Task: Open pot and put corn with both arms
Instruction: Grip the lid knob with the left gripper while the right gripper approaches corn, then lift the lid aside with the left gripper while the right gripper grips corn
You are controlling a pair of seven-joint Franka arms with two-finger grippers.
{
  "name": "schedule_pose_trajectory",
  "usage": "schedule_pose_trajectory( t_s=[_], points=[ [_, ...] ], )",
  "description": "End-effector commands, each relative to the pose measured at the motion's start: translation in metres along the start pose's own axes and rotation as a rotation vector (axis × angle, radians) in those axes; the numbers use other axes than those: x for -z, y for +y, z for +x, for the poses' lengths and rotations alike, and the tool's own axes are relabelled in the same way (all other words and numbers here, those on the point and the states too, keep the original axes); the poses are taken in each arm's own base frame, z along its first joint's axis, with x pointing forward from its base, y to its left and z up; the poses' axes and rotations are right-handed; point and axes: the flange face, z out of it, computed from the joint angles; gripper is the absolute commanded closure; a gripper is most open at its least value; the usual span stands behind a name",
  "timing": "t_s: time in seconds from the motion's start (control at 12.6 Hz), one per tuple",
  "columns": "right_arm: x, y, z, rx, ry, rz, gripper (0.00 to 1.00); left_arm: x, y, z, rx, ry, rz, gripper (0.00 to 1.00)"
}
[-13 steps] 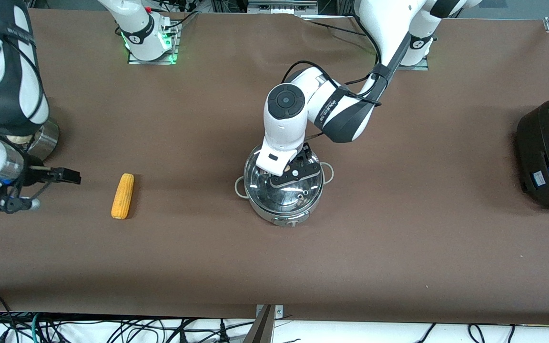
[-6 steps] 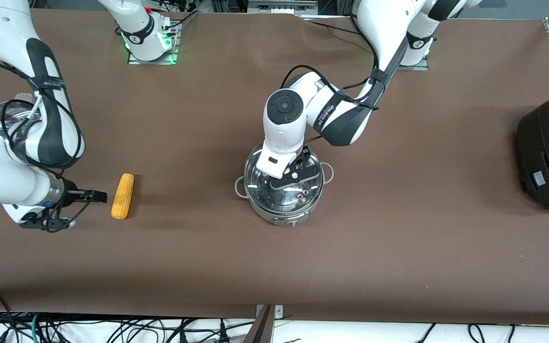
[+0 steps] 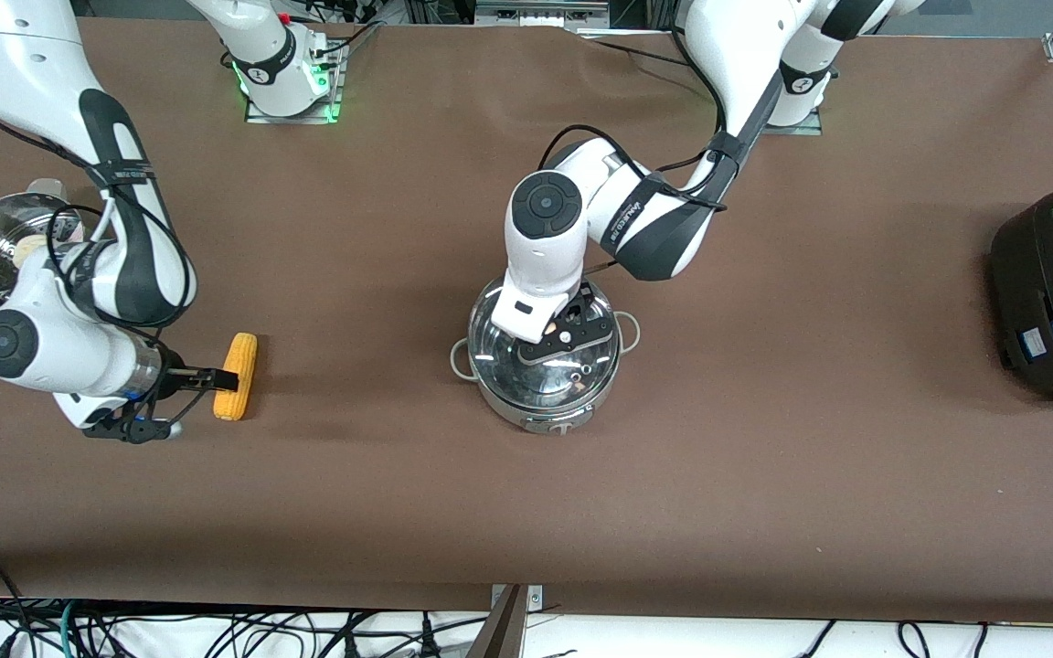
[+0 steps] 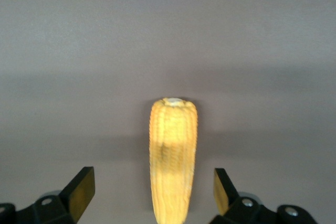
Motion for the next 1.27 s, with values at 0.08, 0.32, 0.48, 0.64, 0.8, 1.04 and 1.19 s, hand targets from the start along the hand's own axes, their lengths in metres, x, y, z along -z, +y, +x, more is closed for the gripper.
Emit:
schedule_pose_trajectory(
  t_s=[0.08, 0.32, 0.48, 0.64, 0.8, 1.04, 1.19],
  points=[
    [-0.028, 0.001, -0.015, -0.015, 0.030, 0.005, 0.00, 0.010, 0.003, 0.001, -0.015, 0.031, 0.008, 1.00],
    [-0.040, -0.002, -0.020, -0.012, 0.033, 0.004, 0.00, 0.036, -0.009, 0.003, -0.005, 0.017, 0.046, 1.00],
    [-0.051, -0.001, -0.024, -0.012, 0.043, 0.004, 0.00, 0.075, -0.021, 0.001, -0.007, 0.013, 0.055, 1.00],
    [-0.063, 0.000, -0.028, -0.005, 0.044, 0.003, 0.00, 0.116, -0.041, 0.008, -0.030, 0.011, 0.058, 1.00],
    [-0.069, 0.001, -0.030, 0.004, 0.037, 0.002, 0.00, 0.139, -0.080, 0.047, -0.130, 0.014, 0.067, 1.00],
    [-0.075, 0.002, -0.033, 0.003, 0.024, 0.002, 0.09, 0.149, -0.149, 0.088, -0.231, -0.051, 0.135, 1.00],
    [-0.079, 0.003, -0.034, 0.027, 0.011, 0.001, 0.67, 0.152, -0.211, 0.119, -0.298, -0.091, 0.146, 1.00]
  ],
)
